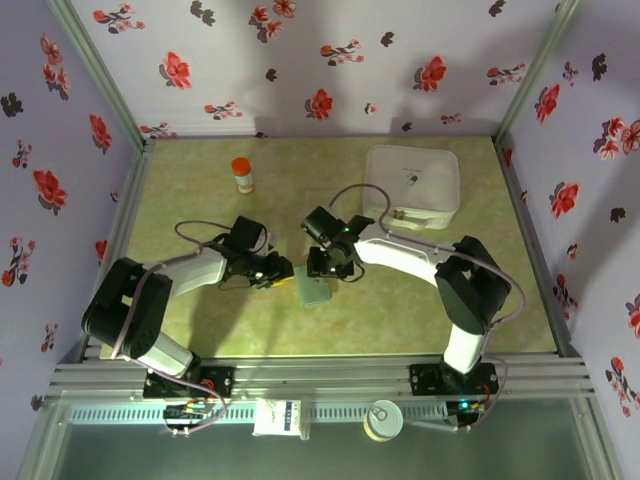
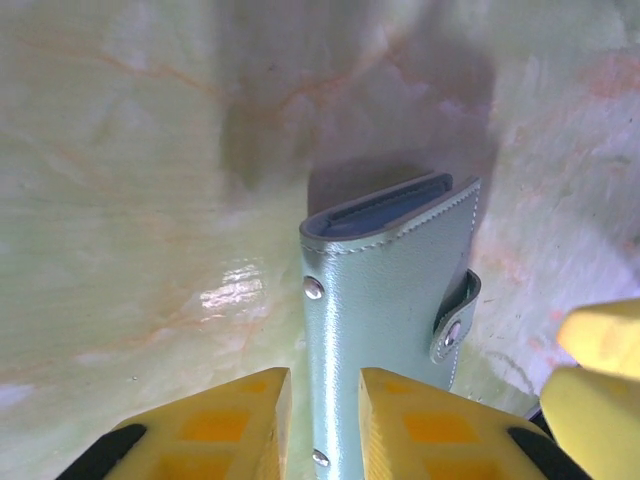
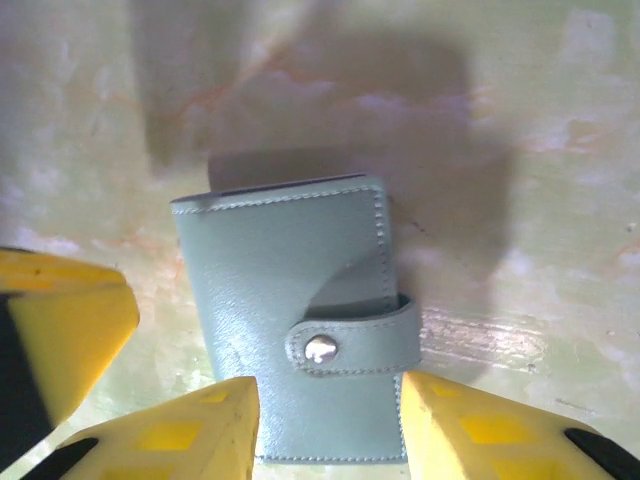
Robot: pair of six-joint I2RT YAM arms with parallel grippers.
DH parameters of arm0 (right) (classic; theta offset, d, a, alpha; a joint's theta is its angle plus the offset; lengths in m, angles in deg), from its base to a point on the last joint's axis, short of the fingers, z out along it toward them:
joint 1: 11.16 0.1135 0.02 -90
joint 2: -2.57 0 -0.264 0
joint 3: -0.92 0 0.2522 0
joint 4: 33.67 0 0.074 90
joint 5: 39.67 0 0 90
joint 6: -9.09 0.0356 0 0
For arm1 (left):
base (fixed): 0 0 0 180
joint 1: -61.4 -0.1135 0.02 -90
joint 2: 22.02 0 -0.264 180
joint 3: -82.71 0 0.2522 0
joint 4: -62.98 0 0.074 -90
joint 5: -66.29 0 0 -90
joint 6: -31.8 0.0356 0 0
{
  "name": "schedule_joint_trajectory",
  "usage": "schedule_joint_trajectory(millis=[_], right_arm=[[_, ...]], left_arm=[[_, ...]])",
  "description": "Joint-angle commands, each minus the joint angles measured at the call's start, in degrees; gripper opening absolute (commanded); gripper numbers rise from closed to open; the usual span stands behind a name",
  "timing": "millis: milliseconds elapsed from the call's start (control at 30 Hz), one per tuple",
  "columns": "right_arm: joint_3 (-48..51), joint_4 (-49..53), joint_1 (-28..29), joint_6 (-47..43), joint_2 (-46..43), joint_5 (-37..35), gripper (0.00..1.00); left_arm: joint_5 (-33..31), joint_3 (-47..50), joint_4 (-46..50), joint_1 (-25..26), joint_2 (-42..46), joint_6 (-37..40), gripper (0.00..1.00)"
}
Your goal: Take the credit cards out of the card holder
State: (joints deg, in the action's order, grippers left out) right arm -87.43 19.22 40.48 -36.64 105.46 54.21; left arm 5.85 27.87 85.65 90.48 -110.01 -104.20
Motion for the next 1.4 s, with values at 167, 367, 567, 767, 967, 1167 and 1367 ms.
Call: schedule_joint_trajectory(millis=[167, 367, 567, 767, 967, 1167, 1367], right_arm=[[-11.9, 15.9, 4.2, -5.0, 9.5, -9.2, 0.45], [-14.3, 16.5, 4.5, -6.3, 12.6, -9.1, 0.44], [-13.9, 15.2, 4.5, -6.8, 14.5, -7.0, 0.43], [-12.8, 14.2, 4.5, -6.6, 15.5, -6.2, 0.41], [-11.5, 12.9, 4.4, -6.1, 15.1, -5.8, 0.31], [-9.6, 11.0, 4.2, -5.4, 14.0, -4.7, 0.22], [-7.4, 8.8, 3.6, -4.8, 12.0, -3.9, 0.08]], left_arm=[[-1.0, 1.3, 0.0, -1.9, 1.7, -0.8, 0.18], [-0.8, 1.4, -0.3, -2.0, 1.8, -1.1, 0.15], [-0.1, 1.2, -0.4, -1.9, 2.0, -1.4, 0.12], [1.8, 1.1, -2.5, -0.9, 1.9, -3.3, 0.10], [1.8, 0.3, -5.2, 2.4, -0.4, -5.4, 0.06], [2.0, 0.3, -8.6, 4.8, -3.1, -7.6, 0.05], [1.6, 0.8, -9.9, 5.8, -6.1, -7.9, 0.04]])
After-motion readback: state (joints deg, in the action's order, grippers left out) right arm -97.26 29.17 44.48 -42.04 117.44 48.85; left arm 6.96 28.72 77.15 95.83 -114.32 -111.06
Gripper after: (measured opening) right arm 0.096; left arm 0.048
